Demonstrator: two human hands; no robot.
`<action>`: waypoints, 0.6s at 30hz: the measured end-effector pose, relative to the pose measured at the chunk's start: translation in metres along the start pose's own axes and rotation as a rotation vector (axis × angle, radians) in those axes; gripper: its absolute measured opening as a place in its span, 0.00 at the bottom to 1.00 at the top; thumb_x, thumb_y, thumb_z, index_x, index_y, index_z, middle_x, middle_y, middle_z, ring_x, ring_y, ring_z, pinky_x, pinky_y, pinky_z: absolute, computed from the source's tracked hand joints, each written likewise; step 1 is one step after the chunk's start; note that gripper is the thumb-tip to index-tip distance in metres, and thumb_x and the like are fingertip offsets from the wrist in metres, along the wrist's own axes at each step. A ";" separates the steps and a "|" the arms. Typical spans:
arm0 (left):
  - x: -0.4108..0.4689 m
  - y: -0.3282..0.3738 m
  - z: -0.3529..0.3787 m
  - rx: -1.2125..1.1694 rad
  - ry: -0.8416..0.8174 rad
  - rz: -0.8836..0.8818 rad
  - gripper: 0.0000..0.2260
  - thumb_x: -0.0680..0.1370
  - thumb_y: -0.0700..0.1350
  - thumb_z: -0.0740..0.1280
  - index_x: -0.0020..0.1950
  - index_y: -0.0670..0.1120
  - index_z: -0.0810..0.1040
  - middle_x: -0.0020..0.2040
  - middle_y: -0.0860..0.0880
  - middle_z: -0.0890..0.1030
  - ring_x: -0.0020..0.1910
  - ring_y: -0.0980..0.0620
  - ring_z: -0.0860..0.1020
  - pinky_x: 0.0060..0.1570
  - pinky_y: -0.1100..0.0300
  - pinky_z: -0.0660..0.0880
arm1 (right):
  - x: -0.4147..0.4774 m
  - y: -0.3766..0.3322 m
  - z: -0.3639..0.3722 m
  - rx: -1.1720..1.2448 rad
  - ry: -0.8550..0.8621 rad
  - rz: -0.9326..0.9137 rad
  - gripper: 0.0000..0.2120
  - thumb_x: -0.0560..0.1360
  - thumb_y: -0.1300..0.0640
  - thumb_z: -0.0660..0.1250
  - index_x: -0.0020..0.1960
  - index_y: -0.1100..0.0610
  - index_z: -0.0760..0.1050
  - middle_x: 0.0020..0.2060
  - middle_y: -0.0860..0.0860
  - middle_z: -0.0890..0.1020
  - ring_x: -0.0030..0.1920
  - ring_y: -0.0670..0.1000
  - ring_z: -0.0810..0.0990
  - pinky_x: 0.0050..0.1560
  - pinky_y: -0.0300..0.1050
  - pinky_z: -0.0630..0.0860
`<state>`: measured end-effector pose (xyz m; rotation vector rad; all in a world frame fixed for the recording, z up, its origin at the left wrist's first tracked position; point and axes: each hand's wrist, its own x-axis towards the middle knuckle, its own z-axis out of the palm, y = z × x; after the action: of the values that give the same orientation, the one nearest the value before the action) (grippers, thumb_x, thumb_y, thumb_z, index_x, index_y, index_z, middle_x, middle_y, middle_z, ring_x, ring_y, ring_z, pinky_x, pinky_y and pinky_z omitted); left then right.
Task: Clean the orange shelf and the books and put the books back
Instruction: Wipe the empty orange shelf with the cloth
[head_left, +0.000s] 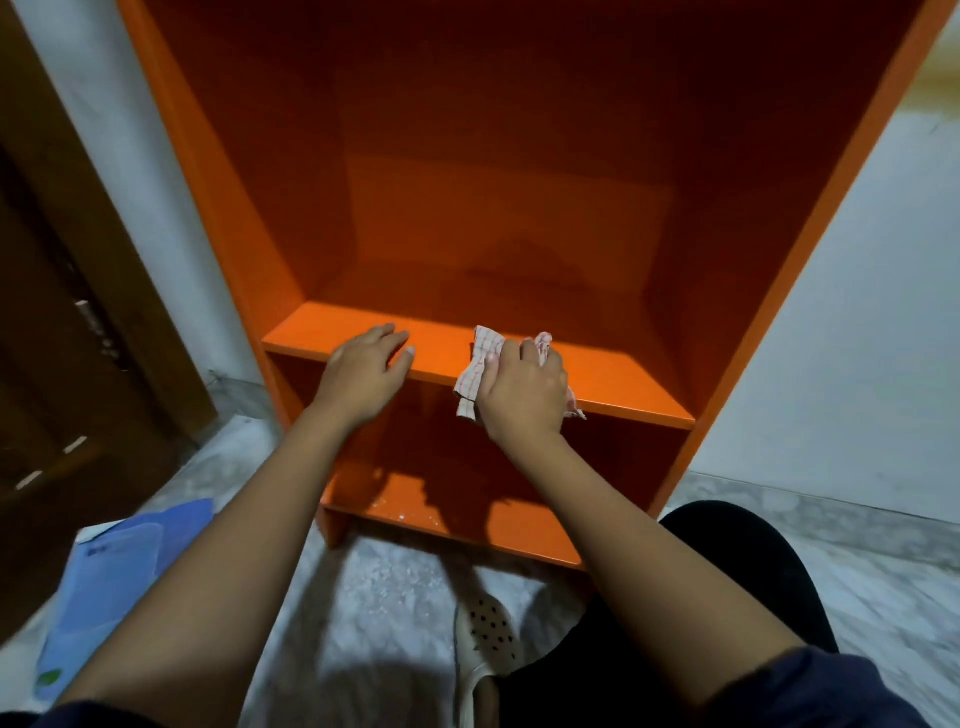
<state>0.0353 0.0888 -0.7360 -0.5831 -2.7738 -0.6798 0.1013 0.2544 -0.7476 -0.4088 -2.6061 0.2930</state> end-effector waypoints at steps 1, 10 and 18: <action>0.001 -0.005 -0.002 -0.012 0.005 0.017 0.19 0.82 0.51 0.56 0.71 0.46 0.69 0.73 0.46 0.66 0.73 0.48 0.63 0.69 0.52 0.58 | 0.002 -0.008 0.002 -0.008 -0.012 -0.021 0.23 0.77 0.50 0.47 0.56 0.62 0.75 0.55 0.60 0.79 0.56 0.64 0.74 0.58 0.54 0.68; 0.008 -0.066 -0.031 -0.038 0.310 0.113 0.12 0.77 0.38 0.62 0.57 0.39 0.80 0.64 0.39 0.75 0.67 0.40 0.69 0.67 0.52 0.63 | 0.020 -0.084 0.032 -0.015 -0.062 -0.182 0.23 0.73 0.48 0.50 0.45 0.61 0.78 0.44 0.59 0.82 0.47 0.64 0.79 0.45 0.51 0.76; 0.015 -0.090 -0.061 -0.114 0.720 0.127 0.22 0.80 0.38 0.60 0.74 0.41 0.61 0.73 0.38 0.60 0.74 0.43 0.58 0.73 0.58 0.58 | 0.031 -0.142 0.054 -0.035 -0.179 -0.392 0.26 0.79 0.44 0.47 0.64 0.61 0.70 0.64 0.64 0.72 0.66 0.66 0.67 0.66 0.55 0.62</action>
<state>-0.0089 -0.0087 -0.7141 -0.4194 -2.0264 -0.8229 0.0158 0.1250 -0.7420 0.1276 -2.7942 0.1547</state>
